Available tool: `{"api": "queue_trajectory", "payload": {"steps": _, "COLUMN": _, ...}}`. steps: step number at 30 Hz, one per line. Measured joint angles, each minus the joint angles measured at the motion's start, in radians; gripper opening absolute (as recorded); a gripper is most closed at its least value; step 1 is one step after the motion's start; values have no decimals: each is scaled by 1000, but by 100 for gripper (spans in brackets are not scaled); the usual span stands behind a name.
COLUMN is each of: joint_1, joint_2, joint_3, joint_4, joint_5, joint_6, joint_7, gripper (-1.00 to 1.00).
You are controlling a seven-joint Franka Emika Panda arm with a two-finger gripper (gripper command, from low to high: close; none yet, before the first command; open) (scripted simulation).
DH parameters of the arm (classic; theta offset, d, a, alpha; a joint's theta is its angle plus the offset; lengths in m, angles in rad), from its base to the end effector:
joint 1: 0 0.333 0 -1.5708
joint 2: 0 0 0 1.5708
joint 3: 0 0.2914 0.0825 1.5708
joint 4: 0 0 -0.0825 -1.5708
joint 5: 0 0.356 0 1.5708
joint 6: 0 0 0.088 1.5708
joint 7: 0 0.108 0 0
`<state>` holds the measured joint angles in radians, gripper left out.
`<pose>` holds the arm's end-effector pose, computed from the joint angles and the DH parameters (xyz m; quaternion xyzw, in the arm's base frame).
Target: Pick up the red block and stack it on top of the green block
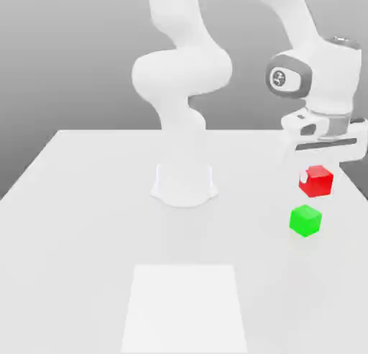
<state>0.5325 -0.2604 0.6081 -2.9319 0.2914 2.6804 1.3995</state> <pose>0.1605 0.2814 0.2357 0.9637 -0.2667 0.0079 0.0111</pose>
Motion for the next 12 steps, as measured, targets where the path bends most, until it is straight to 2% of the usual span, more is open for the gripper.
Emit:
{"api": "queue_trajectory", "payload": {"steps": 6, "joint_1": -111, "joint_2": 108, "joint_3": 63, "joint_4": -5, "joint_5": -175, "joint_6": 79, "joint_7": 120, "gripper": -100}}
{"api": "queue_trajectory", "payload": {"steps": 12, "joint_1": -183, "joint_2": 206, "joint_3": 83, "joint_4": -3, "joint_5": -352, "joint_6": 149, "joint_7": 241, "gripper": -100}}
